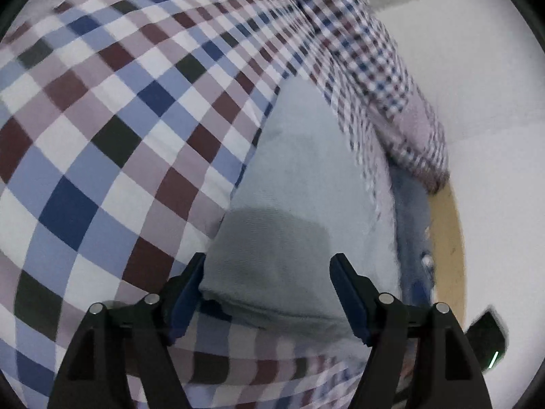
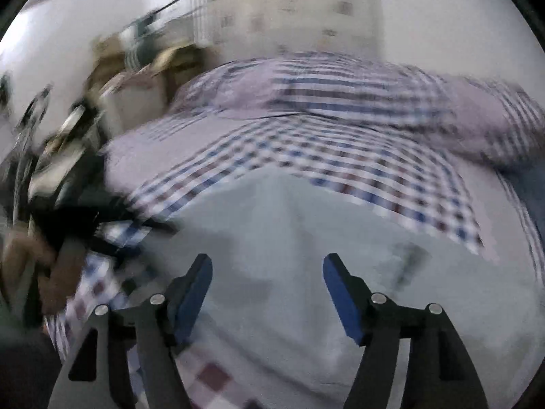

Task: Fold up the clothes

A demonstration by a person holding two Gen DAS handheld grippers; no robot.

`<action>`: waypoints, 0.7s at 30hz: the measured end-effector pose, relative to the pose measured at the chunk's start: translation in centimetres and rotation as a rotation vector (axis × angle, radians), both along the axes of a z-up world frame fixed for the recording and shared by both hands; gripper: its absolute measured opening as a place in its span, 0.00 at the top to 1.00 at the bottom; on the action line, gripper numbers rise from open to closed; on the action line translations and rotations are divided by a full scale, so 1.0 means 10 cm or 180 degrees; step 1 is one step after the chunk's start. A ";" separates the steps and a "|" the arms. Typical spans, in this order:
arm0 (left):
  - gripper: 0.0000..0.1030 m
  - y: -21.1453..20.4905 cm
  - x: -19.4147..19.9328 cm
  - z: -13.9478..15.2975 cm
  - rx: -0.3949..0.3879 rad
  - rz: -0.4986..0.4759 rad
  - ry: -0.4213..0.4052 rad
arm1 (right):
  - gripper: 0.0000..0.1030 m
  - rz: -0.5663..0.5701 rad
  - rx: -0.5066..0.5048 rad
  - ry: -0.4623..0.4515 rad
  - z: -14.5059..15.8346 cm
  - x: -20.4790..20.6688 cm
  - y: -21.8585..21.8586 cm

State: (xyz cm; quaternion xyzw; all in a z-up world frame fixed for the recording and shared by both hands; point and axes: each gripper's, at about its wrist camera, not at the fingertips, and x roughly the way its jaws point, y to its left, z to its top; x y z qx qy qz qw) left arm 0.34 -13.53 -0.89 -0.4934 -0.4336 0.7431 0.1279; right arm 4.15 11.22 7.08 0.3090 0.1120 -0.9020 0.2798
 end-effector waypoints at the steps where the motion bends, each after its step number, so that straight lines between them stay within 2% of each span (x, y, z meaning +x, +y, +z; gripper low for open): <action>1: 0.58 -0.02 0.00 -0.01 -0.0020 0.0044 -0.0030 | 0.30 0.0094 0.0115 0.0052 -0.05 0.10 -0.08; 3: 0.65 -0.05 0.00 -0.02 -0.0024 0.0105 -0.0032 | 0.30 0.0308 0.0438 0.0170 -0.21 0.28 -0.29; 6: 0.69 -0.03 0.02 0.13 0.0101 0.0082 0.0183 | 0.30 0.0454 0.0788 0.0326 -0.38 0.38 -0.60; 10: 0.70 -0.03 0.00 0.27 0.0236 0.0020 0.0314 | 0.28 0.0383 0.1150 0.0688 -0.52 0.48 -0.76; 15: 0.70 -0.12 -0.06 0.20 0.0500 0.0020 0.0266 | 0.24 0.0319 0.1579 0.1129 -0.70 0.58 -1.01; 18: 0.70 -0.15 -0.06 0.16 0.0643 0.0008 0.0235 | 0.24 0.0232 0.1868 0.1253 -0.87 0.54 -1.16; 21: 0.70 -0.14 -0.08 0.14 0.0749 -0.0012 0.0218 | 0.24 0.0157 0.1901 0.1314 -0.93 0.55 -1.21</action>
